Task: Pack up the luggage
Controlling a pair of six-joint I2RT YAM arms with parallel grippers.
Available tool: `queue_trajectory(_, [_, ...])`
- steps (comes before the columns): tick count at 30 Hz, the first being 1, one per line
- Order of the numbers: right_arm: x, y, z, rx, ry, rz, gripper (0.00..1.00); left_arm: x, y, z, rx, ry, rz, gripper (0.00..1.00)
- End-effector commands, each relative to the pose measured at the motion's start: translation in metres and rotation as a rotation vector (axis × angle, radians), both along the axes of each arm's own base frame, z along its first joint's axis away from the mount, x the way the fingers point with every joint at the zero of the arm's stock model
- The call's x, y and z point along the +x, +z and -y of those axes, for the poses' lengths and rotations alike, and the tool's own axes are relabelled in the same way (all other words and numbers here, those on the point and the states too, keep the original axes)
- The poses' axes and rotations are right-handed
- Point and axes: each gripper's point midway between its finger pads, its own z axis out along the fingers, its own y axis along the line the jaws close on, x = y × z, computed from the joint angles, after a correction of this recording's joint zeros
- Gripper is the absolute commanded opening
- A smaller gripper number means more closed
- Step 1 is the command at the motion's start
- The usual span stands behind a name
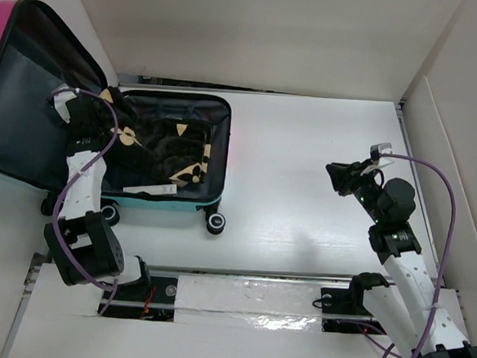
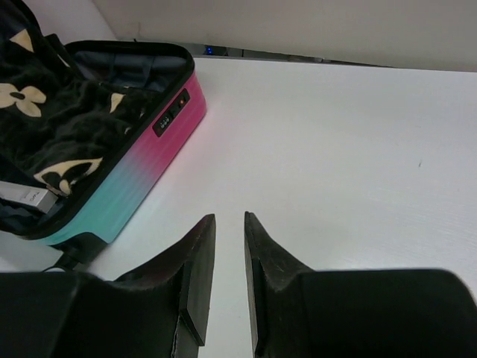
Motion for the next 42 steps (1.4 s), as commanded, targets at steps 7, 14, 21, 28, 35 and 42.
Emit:
queue_trajectory(7, [0.000,0.017,-0.010,-0.009,0.064,0.044,0.31,-0.037,-0.012,-0.005,0.022,0.116,-0.041,0.38])
queue_trajectory(14, [-0.001,0.016,-0.014,-0.011,0.084,0.040,0.26,-0.062,0.087,0.043,0.044,0.017,0.192,0.43])
queue_trajectory(21, [-0.007,0.020,-0.020,-0.010,0.123,0.058,0.00,-0.175,0.135,0.039,0.058,0.261,0.411,0.01])
queue_trajectory(28, [-0.009,0.019,-0.027,-0.019,0.174,0.049,0.14,-0.235,0.118,0.001,0.224,0.593,0.262,0.55])
queue_trajectory(35, [-0.004,0.009,-0.035,-0.041,0.216,0.010,0.26,-0.222,0.060,-0.034,0.243,0.709,-0.049,0.64])
queue_trajectory(42, [-0.013,0.018,-0.043,-0.052,0.233,0.039,0.26,-0.206,0.060,-0.055,0.224,0.741,-0.098,0.63])
